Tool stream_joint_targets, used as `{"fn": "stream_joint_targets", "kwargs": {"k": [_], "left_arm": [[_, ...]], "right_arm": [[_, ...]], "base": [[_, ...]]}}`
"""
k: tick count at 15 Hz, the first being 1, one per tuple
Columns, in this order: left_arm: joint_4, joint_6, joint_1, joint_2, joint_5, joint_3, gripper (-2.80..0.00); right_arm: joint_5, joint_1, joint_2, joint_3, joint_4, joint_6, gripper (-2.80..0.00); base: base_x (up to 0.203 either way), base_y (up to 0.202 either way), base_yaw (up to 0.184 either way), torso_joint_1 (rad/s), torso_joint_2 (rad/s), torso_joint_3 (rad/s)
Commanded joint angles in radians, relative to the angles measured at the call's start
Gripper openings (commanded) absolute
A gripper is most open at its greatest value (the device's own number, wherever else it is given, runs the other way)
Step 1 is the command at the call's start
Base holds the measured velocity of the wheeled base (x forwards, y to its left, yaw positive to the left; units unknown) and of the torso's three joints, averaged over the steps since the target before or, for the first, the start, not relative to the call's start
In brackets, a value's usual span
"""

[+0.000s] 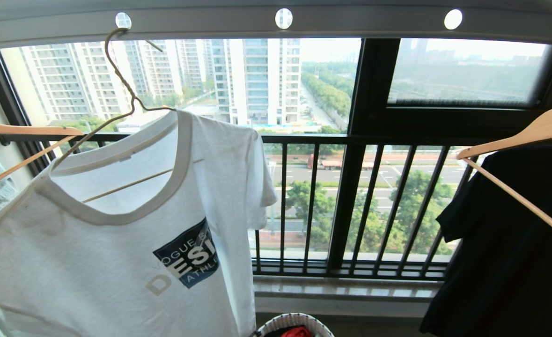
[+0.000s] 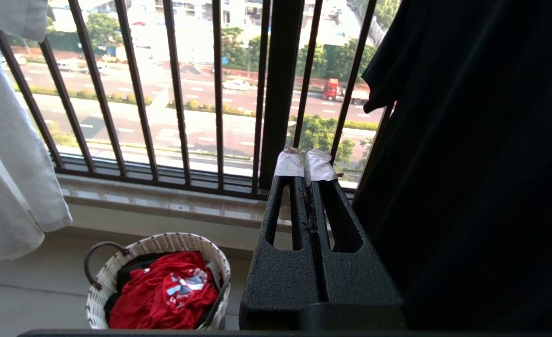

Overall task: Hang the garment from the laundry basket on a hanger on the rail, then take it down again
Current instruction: Take the clothes off the clothes rack

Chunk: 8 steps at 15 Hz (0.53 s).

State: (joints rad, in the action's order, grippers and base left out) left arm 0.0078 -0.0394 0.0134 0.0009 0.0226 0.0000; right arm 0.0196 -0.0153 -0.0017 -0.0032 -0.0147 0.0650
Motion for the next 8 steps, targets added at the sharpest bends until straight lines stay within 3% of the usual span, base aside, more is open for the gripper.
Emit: {"fn": "stream_joint_targets", "kwargs": {"k": [1, 8], "left_arm": [[0.0, 0.001, 0.0, -0.001, 0.0, 0.0, -2.8], [0.0, 0.001, -0.001, -0.001, 0.0, 0.0, -2.8]], "right_arm": [[0.0, 0.0, 0.002, 0.0, -0.001, 0.001, -2.8], [0.0, 0.0, 0.002, 0.0, -0.001, 0.001, -2.8]], "base": [[0.0, 0.0, 0.0, 0.0, 0.0, 0.0], [0.0, 0.0, 0.0, 0.0, 0.0, 0.0]]}}
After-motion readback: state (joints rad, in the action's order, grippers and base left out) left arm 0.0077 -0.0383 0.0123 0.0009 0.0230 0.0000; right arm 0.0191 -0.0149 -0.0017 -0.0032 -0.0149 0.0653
